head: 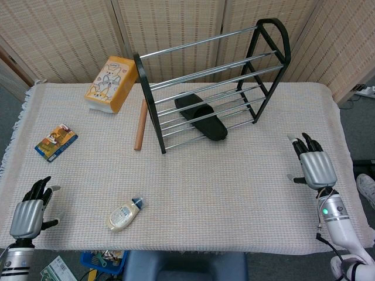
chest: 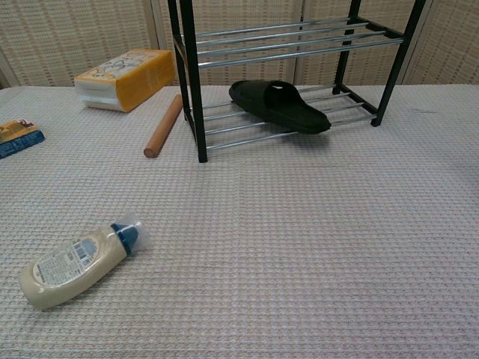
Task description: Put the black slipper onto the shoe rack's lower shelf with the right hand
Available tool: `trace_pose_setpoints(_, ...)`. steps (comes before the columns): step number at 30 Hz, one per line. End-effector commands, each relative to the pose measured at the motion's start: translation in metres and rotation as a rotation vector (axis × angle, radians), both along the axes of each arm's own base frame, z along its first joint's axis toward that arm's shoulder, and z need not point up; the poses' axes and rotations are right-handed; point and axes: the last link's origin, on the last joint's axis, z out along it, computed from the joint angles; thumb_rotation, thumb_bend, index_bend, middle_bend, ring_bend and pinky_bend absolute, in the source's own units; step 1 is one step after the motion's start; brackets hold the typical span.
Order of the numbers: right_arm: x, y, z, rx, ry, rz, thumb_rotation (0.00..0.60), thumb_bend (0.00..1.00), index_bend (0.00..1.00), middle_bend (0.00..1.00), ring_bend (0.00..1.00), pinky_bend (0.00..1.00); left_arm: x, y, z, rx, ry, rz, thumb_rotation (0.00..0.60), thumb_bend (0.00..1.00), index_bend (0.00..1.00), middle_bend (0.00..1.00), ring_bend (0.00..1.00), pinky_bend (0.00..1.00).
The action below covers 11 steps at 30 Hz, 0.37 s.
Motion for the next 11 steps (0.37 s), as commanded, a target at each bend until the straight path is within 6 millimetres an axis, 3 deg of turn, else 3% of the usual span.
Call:
trace_pose_setpoints(1,-0.017,0.039,0.013,-0.052,-0.008,-0.015,0.600,0.07,0.00,0.16,0.04,0.15,0.005,0.004,-0.001,-0.003,-0.003,-0.012,0.600,0.24,0.28,0.10,0.10,0.25)
trace_pose_setpoints(6,-0.032,0.071,0.017,-0.106,-0.028,-0.043,0.600,0.07,0.00,0.16,0.04,0.15,0.014,0.008,-0.002,0.001,0.001,-0.031,0.600,0.24,0.28,0.10,0.10,0.25)
trace_pose_setpoints(11,-0.042,0.090,0.016,-0.124,-0.064,-0.065,0.600,0.07,0.00,0.16,0.04,0.15,0.019,0.008,-0.003,0.003,0.002,-0.038,0.600,0.24,0.28,0.10,0.10,0.25)
